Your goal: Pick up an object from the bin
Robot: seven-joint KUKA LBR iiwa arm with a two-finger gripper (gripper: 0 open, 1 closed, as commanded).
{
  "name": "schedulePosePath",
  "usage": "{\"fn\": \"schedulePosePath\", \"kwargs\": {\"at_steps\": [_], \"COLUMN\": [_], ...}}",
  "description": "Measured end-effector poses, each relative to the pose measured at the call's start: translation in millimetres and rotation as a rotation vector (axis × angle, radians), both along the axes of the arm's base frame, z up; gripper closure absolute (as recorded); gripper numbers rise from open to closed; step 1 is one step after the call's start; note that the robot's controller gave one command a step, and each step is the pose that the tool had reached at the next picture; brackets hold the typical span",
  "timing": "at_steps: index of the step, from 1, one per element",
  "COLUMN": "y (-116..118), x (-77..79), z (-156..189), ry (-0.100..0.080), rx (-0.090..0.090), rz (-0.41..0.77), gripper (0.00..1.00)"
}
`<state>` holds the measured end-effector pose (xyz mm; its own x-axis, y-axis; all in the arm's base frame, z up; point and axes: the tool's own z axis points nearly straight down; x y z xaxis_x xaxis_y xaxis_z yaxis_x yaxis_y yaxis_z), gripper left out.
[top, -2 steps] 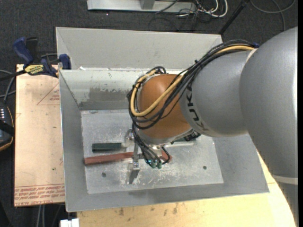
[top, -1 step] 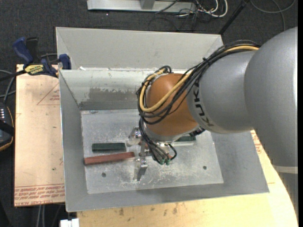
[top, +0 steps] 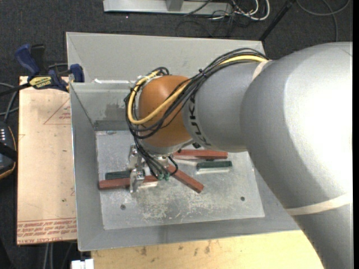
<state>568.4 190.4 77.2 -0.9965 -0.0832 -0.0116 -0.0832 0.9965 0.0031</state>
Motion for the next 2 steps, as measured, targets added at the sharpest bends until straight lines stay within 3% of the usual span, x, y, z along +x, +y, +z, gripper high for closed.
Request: {"fn": "schedulePosePath", "kwargs": {"at_steps": [1,2], "y": [0,-16], "x": [0.0,5.4], "z": [0,125], "ry": [0.0,0.009], "rx": [0.0,-0.003], "rz": [0.0,0.025], "gripper": [1.0,1.0]}}
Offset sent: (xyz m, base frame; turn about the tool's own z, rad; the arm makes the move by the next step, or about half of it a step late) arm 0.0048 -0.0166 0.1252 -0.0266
